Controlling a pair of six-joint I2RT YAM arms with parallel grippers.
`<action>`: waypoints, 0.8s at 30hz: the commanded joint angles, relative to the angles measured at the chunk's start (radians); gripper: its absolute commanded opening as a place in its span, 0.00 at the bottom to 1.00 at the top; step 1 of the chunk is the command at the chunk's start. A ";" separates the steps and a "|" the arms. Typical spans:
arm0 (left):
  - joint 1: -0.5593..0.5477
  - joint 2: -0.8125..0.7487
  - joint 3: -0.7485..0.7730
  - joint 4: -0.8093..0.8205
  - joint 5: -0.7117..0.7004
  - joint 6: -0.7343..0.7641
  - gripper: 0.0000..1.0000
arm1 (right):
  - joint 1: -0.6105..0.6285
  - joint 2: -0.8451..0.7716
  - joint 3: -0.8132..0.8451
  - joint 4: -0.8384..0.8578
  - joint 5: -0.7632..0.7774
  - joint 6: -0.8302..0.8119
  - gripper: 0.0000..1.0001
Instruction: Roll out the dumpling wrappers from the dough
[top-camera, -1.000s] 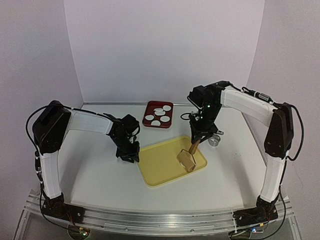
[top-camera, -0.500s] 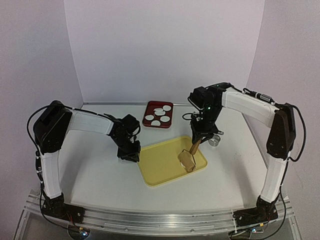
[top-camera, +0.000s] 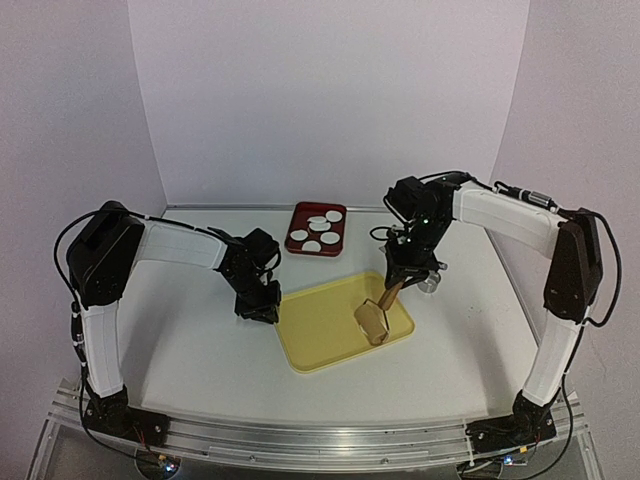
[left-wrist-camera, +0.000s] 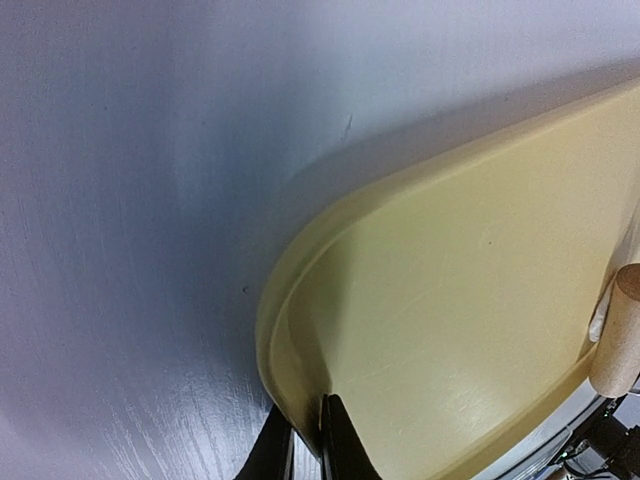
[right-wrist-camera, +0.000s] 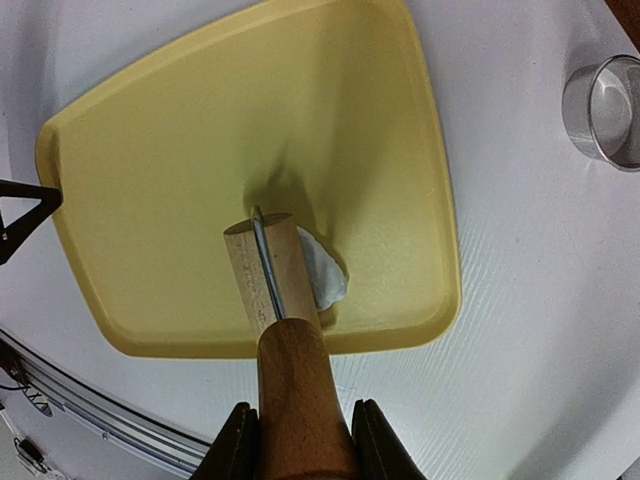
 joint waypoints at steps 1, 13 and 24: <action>-0.002 0.031 0.002 -0.038 -0.053 0.061 0.00 | -0.004 0.216 -0.168 -0.052 0.299 -0.008 0.00; -0.002 0.046 0.033 -0.050 -0.050 0.059 0.00 | -0.004 0.249 -0.191 -0.030 0.290 -0.021 0.00; -0.002 0.052 0.045 -0.054 -0.049 0.058 0.00 | -0.004 0.252 -0.217 -0.016 0.289 -0.018 0.00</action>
